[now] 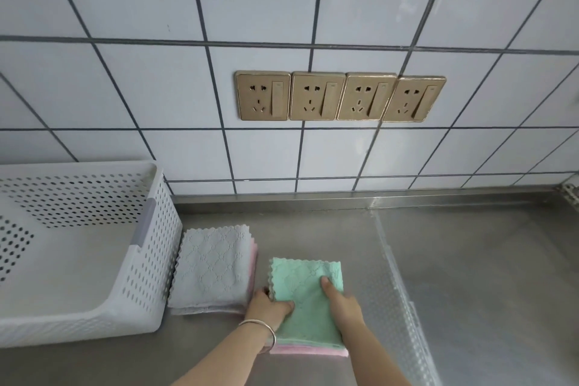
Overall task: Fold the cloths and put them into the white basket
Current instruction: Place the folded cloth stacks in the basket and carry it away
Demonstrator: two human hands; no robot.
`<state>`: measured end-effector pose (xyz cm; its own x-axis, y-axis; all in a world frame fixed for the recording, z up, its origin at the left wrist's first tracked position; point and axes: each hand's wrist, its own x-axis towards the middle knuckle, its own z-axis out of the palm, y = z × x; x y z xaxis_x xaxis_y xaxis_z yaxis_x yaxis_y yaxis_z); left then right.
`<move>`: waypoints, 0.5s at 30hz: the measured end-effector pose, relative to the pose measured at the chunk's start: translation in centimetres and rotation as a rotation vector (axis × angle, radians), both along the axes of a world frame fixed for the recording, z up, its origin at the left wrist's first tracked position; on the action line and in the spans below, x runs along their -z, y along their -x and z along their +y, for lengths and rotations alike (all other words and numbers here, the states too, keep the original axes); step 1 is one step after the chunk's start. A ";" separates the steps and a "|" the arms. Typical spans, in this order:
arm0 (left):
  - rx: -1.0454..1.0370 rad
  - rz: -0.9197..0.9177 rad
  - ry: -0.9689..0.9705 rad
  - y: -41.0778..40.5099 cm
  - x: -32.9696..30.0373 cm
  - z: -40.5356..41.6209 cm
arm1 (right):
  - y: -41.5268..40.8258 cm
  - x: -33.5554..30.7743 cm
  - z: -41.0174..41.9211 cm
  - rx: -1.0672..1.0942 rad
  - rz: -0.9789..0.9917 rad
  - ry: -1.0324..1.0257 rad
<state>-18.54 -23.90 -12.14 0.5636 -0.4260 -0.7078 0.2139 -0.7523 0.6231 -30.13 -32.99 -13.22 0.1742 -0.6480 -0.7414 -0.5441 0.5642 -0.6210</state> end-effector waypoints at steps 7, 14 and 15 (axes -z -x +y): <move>0.043 0.065 0.102 0.7 -5.4 2.1 | 2.0 -4.9 2.3 -0.001 -0.197 0.040; -0.005 -0.117 0.346 -2.5 -14.0 6.6 | -2.1 -12.8 4.6 -0.065 -0.422 0.200; 0.005 -0.156 0.359 -3.1 -15.4 7.7 | -3.0 -14.1 5.4 -0.086 -0.458 0.215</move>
<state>-15.43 -16.15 3.30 0.6497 -0.6342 -0.4191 0.0926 -0.4812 0.8717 -27.13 -27.61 0.85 0.5095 -0.7463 -0.4282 -0.2275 0.3631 -0.9036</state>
